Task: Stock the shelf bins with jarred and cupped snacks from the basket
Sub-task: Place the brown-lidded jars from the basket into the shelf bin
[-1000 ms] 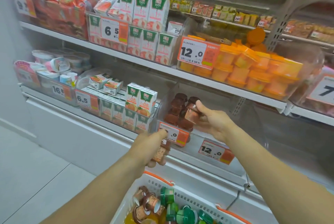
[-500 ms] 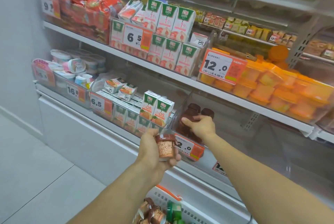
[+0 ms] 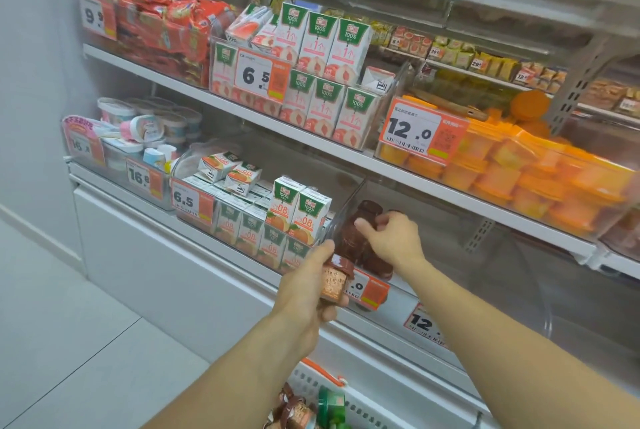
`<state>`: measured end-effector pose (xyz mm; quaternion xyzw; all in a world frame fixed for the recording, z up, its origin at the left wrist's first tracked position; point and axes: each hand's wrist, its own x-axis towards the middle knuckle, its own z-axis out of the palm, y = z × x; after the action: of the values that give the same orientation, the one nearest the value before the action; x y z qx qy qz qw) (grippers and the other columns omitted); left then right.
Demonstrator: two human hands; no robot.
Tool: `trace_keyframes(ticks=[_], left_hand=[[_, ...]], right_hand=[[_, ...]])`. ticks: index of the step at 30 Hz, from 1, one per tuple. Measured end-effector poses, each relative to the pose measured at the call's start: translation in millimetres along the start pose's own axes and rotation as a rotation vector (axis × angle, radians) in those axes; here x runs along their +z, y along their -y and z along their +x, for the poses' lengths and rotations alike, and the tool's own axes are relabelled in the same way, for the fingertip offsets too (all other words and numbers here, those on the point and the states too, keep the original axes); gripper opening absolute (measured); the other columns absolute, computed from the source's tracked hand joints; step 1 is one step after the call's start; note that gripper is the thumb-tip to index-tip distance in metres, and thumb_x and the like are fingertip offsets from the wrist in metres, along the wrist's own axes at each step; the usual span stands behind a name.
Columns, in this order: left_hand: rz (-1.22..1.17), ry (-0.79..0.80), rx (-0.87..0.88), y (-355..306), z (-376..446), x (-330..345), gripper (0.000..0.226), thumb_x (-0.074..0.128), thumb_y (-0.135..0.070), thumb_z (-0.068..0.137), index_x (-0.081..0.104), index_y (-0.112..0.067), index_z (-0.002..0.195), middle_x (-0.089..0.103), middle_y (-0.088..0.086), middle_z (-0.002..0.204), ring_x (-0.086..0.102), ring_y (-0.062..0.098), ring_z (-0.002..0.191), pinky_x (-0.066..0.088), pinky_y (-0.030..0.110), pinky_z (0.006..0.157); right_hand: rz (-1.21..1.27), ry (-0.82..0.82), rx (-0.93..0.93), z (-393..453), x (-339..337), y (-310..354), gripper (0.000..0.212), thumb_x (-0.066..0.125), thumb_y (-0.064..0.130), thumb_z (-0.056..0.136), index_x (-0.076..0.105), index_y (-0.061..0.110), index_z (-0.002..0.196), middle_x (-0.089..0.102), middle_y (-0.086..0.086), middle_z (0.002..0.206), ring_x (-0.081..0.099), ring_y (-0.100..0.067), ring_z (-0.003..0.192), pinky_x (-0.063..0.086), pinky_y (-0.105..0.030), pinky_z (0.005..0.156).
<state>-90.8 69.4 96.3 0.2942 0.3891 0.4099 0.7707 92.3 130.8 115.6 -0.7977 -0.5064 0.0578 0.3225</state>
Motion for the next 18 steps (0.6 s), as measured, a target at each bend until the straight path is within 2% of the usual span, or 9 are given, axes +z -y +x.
trace_keyframes(ticks=[2,3,5,6,8,11,14,16,18], left_hand=[[-0.012,0.025,0.024,0,1,1,0.034,0.069,-0.047,0.087,0.067,-0.014,0.095,0.066,0.011,0.074,0.052,0.018,0.051,0.025,0.022,0.04],[-0.025,0.046,0.037,0,1,1,0.037,0.07,-0.049,0.085,0.067,-0.014,0.098,0.066,0.009,0.073,0.05,0.017,0.051,0.024,0.022,0.041],[-0.053,0.088,0.069,-1,2,3,0.045,0.071,-0.05,0.083,0.066,-0.012,0.106,0.065,0.006,0.072,0.049,0.015,0.052,0.025,0.023,0.042],[-0.067,0.109,0.09,-1,1,4,0.052,0.072,-0.05,0.08,0.064,-0.009,0.111,0.065,0.006,0.073,0.05,0.014,0.053,0.027,0.023,0.044],[-0.047,0.137,0.166,-2,-4,7,0.061,0.075,-0.048,0.073,0.062,-0.007,0.116,0.069,0.005,0.08,0.057,0.013,0.058,0.034,0.022,0.048],[0.301,0.062,0.472,3,-9,10,0.054,0.089,-0.031,0.068,0.063,-0.021,0.115,0.074,-0.001,0.094,0.07,0.01,0.078,0.052,0.019,0.062],[0.673,0.02,0.756,13,-8,14,0.064,0.093,-0.02,0.065,0.056,-0.036,0.114,0.061,-0.014,0.111,0.064,0.005,0.1,0.054,0.021,0.082],[0.754,0.026,0.849,18,-7,16,0.071,0.092,-0.018,0.064,0.052,-0.04,0.118,0.054,-0.02,0.116,0.056,0.002,0.111,0.05,0.02,0.091],[0.773,0.041,0.87,19,-8,18,0.075,0.092,-0.018,0.065,0.049,-0.042,0.121,0.052,-0.021,0.117,0.054,0.002,0.114,0.049,0.018,0.093]], right_hand=[[0.135,-0.025,-0.094,-14,-17,8,0.025,0.066,0.04,0.092,0.07,0.015,0.094,0.068,0.005,0.081,0.065,-0.011,0.076,0.046,-0.022,0.066],[0.24,0.069,-0.117,-21,-27,10,0.024,0.065,0.04,0.093,0.072,0.018,0.092,0.071,0.002,0.082,0.065,-0.009,0.069,0.046,-0.022,0.063],[0.439,0.409,-0.123,-36,-47,11,0.028,0.065,0.044,0.092,0.074,0.019,0.1,0.073,-0.006,0.093,0.064,-0.012,0.067,0.048,-0.026,0.063],[0.494,0.566,-0.134,-45,-56,10,0.031,0.067,0.043,0.09,0.073,0.019,0.109,0.071,-0.01,0.1,0.064,-0.015,0.073,0.049,-0.029,0.066],[0.499,0.73,-0.189,-57,-71,2,0.038,0.071,0.037,0.088,0.068,0.021,0.123,0.067,-0.016,0.109,0.065,-0.02,0.087,0.053,-0.034,0.075],[0.614,0.769,-0.123,-64,-85,-4,0.046,0.068,0.034,0.088,0.063,0.015,0.129,0.065,-0.022,0.114,0.067,-0.027,0.094,0.055,-0.045,0.085],[0.627,0.851,0.005,-69,-89,-3,0.058,0.063,0.05,0.09,0.061,0.006,0.127,0.063,-0.03,0.119,0.065,-0.036,0.094,0.057,-0.04,0.079],[0.609,0.869,0.023,-74,-87,-2,0.054,0.066,0.048,0.091,0.064,0.003,0.12,0.065,-0.031,0.116,0.065,-0.036,0.093,0.059,-0.034,0.076],[0.667,0.827,0.046,-76,-87,-5,0.041,0.07,0.038,0.088,0.067,0.004,0.111,0.067,-0.031,0.111,0.066,-0.038,0.092,0.06,-0.032,0.075]])
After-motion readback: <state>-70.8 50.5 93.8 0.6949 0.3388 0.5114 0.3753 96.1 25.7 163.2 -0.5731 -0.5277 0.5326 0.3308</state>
